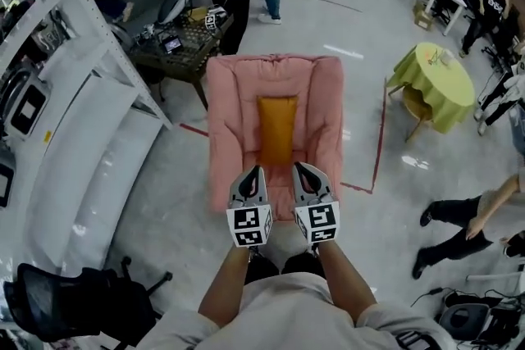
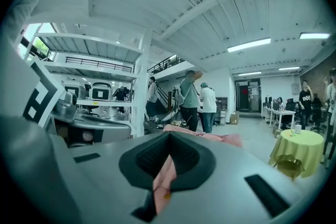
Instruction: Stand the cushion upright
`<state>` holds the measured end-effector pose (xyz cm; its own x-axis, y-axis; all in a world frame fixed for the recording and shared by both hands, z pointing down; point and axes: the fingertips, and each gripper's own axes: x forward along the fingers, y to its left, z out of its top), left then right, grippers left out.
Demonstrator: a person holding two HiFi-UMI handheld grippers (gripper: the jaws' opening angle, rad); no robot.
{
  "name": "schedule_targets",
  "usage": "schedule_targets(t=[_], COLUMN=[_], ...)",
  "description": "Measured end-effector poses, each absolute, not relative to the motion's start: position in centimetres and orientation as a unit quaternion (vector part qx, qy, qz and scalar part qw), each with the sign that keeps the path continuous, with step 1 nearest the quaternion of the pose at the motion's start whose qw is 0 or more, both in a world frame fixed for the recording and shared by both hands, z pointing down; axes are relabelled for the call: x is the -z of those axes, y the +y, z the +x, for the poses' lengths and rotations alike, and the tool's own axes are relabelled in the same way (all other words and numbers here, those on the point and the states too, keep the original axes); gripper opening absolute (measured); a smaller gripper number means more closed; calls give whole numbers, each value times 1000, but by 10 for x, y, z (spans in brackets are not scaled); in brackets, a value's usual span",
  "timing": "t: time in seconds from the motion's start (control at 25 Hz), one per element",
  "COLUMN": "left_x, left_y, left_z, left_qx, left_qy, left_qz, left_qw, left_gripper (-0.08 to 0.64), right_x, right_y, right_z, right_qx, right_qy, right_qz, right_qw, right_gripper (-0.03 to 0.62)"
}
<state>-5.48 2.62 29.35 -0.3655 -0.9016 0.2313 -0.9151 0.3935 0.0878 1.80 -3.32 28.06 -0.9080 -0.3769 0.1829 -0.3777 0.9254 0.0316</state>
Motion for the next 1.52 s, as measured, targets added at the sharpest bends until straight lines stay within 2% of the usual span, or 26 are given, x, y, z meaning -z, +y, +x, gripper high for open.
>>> schedule_targets(t=[0.36, 0.8, 1.52], left_x=[-261, -237, -233], left_y=[-8, -14, 13], left_z=[-17, 28, 18], left_qx=[-6, 9, 6], left_qy=[-838, -838, -837], left_qz=[535, 539, 542], left_qw=[107, 89, 77], left_gripper=[12, 12, 12], right_x=[-237, -228, -216], right_y=[-75, -75, -46], right_z=[59, 91, 80], right_qx=[31, 30, 19], right_qy=[-981, -986, -988], right_qz=[170, 156, 150], right_qw=[82, 57, 43], right_gripper=[6, 6, 6])
